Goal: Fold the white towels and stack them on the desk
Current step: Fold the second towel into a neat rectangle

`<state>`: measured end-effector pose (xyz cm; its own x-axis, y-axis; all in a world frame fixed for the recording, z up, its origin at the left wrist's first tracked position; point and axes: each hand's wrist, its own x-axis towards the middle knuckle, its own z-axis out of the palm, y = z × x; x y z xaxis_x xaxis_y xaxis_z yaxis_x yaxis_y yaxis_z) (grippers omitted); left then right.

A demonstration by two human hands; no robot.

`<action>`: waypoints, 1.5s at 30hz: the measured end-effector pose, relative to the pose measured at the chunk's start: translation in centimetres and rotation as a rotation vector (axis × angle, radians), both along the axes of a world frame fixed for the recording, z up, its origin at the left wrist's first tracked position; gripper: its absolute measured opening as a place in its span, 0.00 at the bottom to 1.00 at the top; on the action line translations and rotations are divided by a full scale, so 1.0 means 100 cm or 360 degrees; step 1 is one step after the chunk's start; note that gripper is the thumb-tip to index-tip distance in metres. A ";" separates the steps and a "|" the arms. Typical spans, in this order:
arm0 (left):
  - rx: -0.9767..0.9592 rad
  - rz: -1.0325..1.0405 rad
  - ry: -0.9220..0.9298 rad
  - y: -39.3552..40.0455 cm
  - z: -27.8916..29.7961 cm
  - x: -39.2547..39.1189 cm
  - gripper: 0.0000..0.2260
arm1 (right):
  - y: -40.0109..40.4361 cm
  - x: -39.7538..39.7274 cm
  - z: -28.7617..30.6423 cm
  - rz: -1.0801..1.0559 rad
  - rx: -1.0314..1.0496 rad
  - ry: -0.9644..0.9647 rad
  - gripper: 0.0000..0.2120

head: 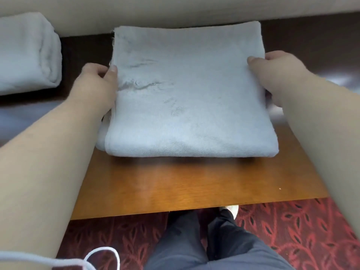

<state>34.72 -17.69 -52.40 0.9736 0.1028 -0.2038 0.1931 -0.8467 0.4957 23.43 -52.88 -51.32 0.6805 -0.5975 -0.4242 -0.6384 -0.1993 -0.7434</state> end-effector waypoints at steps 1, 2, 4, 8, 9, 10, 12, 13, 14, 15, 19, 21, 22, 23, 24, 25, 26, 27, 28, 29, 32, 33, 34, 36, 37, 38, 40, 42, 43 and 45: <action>-0.0019 0.0027 -0.0017 0.007 0.004 -0.011 0.25 | 0.002 -0.009 0.006 0.0035 0.0019 0.0015 0.10; -0.0026 0.0041 0.0007 0.016 0.005 -0.025 0.27 | 0.004 -0.020 0.010 0.0070 0.0034 0.0048 0.11; 0.0032 0.0058 0.0149 0.032 0.006 -0.059 0.29 | 0.010 -0.051 0.013 0.0103 0.0093 0.0117 0.14; -0.0124 0.0147 0.0424 0.043 -0.001 -0.115 0.31 | 0.036 -0.112 0.010 0.0140 0.0097 0.0204 0.23; -0.0155 0.0192 0.0384 0.043 -0.001 -0.121 0.31 | 0.042 -0.123 0.010 0.0120 0.0024 0.0205 0.25; -0.0161 0.0229 0.0320 0.042 -0.001 -0.125 0.30 | 0.046 -0.132 0.010 0.0090 -0.0047 0.0189 0.25; -0.0252 0.0295 0.0156 0.041 0.000 -0.133 0.26 | 0.050 -0.144 0.007 0.0035 -0.0117 0.0106 0.27; -0.0395 0.0313 0.0087 0.039 0.001 -0.138 0.22 | 0.050 -0.148 0.005 0.0010 -0.0125 0.0055 0.28; -0.0586 0.0308 0.0033 0.038 0.002 -0.144 0.17 | 0.049 -0.151 0.003 -0.0023 -0.0137 0.0011 0.28; -0.0765 0.0287 0.0007 0.038 0.001 -0.149 0.13 | 0.049 -0.155 0.002 -0.0055 -0.0141 -0.0034 0.28; -0.0755 0.0186 0.0152 0.044 -0.006 -0.168 0.16 | 0.048 -0.166 -0.006 0.0025 -0.0090 -0.0045 0.22; -0.0548 0.0247 0.0106 0.048 -0.009 -0.168 0.19 | 0.048 -0.170 -0.011 0.0046 -0.0094 -0.0051 0.16; -0.0422 0.0286 0.0042 0.049 -0.010 -0.167 0.18 | 0.048 -0.172 -0.013 0.0018 -0.0148 -0.0088 0.14; -0.0268 0.0301 -0.0018 0.048 -0.010 -0.166 0.17 | 0.048 -0.173 -0.013 -0.0005 -0.0224 -0.0128 0.12; -0.0094 0.0284 -0.0046 0.046 -0.010 -0.166 0.17 | 0.048 -0.174 -0.015 0.0012 -0.0305 -0.0140 0.11; 0.0069 0.0242 -0.0045 0.044 -0.012 -0.166 0.19 | 0.049 -0.175 -0.017 0.0063 -0.0385 -0.0111 0.12; 0.0189 0.0205 -0.0022 0.040 -0.015 -0.166 0.21 | 0.050 -0.175 -0.019 0.0123 -0.0466 -0.0053 0.13; 0.0269 0.0183 0.0011 0.037 -0.017 -0.166 0.23 | 0.052 -0.175 -0.021 0.0165 -0.0540 0.0000 0.15; 0.0308 0.0168 0.0042 0.034 -0.016 -0.166 0.24 | 0.054 -0.176 -0.021 0.0169 -0.0591 0.0028 0.16; 0.0306 0.0159 0.0055 0.031 -0.013 -0.163 0.25 | 0.055 -0.174 -0.020 0.0142 -0.0606 0.0034 0.17; 0.0433 0.0070 0.0017 0.029 0.000 -0.162 0.27 | 0.062 -0.175 -0.012 0.0060 -0.0708 0.0053 0.22; 0.0495 -0.0014 -0.0129 0.025 0.005 -0.167 0.28 | 0.067 -0.175 -0.007 0.0070 -0.0845 -0.0001 0.24; 0.0464 -0.0150 -0.0321 0.016 0.011 -0.176 0.28 | 0.075 -0.175 -0.002 0.0146 -0.1005 -0.0104 0.25; 0.0254 -0.0705 -0.0573 -0.007 0.014 -0.198 0.26 | 0.100 -0.175 0.001 0.0567 -0.1212 -0.0278 0.23; 0.0291 -0.1014 -0.0549 -0.016 0.011 -0.209 0.25 | 0.113 -0.174 -0.002 0.0821 -0.1215 -0.0238 0.23; 0.0399 -0.1232 -0.0425 -0.022 0.007 -0.218 0.26 | 0.122 -0.174 -0.005 0.1027 -0.1176 -0.0107 0.23; 0.0607 -0.1365 -0.0118 -0.022 -0.001 -0.221 0.29 | 0.129 -0.180 -0.013 0.1253 -0.1133 0.0182 0.29; 0.0633 -0.1348 0.0018 -0.018 -0.003 -0.215 0.30 | 0.129 -0.186 -0.016 0.1289 -0.1169 0.0273 0.34; 0.0609 -0.1351 0.0047 -0.017 -0.003 -0.211 0.31 | 0.128 -0.186 -0.014 0.1277 -0.1185 0.0281 0.35; 0.0611 -0.1364 0.0056 -0.020 0.004 -0.203 0.31 | 0.126 -0.178 -0.007 0.1237 -0.1244 0.0273 0.35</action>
<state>14.41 -19.72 -51.98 0.7425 -0.5800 -0.3351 -0.5623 -0.8115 0.1589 5.59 -40.28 -52.00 0.9537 -0.1785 -0.2419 -0.2191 -0.9637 -0.1528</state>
